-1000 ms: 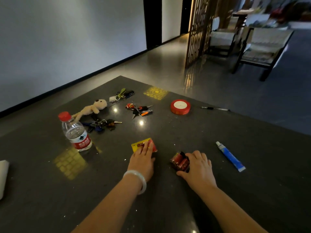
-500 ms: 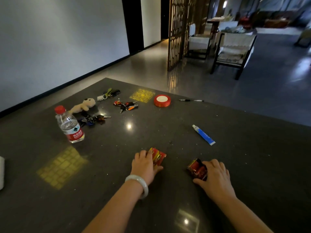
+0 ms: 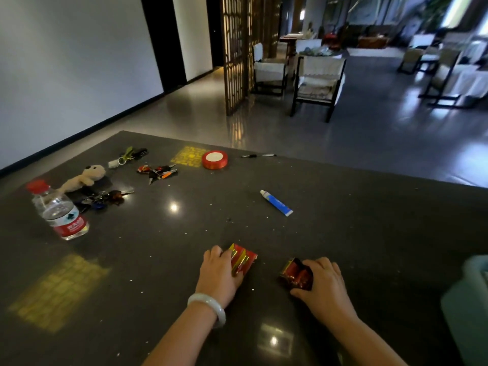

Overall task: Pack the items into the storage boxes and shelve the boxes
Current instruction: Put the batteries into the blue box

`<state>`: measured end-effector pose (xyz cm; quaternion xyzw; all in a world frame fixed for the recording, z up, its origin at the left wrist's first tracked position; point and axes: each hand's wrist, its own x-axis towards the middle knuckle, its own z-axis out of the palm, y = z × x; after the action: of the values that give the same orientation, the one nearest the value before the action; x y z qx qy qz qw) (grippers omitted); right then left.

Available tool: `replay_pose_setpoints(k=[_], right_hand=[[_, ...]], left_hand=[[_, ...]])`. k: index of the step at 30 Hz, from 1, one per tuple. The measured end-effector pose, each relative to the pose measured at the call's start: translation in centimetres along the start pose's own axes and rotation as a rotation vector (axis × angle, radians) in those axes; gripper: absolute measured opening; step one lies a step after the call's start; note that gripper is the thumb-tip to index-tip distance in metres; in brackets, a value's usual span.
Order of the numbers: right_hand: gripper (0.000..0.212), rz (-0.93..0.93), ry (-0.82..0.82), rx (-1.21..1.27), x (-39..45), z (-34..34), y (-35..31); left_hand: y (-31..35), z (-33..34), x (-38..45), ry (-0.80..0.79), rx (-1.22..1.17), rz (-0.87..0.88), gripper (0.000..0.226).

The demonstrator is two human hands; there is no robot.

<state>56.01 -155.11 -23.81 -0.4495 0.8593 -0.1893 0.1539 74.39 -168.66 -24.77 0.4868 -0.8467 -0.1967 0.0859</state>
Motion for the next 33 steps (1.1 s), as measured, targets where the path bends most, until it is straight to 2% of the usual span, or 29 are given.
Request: replay_pose_setpoints(k=[10, 20, 26, 33], right_hand=[[0.076, 0.047, 0.225, 0.072, -4.2, -12.0, 8.1], [0.067, 0.083, 0.398, 0.142, -11.0, -24.0, 23.2], [0.065, 0.096, 0.54, 0.201, -13.0, -24.6, 30.5], [0.062, 0.017, 0.553, 0.354, -12.9, -23.1, 33.9]], left_hand=[[13.3, 0.2, -3.3, 0.137, -0.17, 0.217, 0.061], [29.3, 2.9, -8.9, 0.095, -0.248, 0.521, 0.067], [35.3, 5.4, -13.2, -0.015, -0.273, 0.66, 0.066], [39.1, 8.9, -16.9, -0.245, -0.28, 0.741, 0.053]])
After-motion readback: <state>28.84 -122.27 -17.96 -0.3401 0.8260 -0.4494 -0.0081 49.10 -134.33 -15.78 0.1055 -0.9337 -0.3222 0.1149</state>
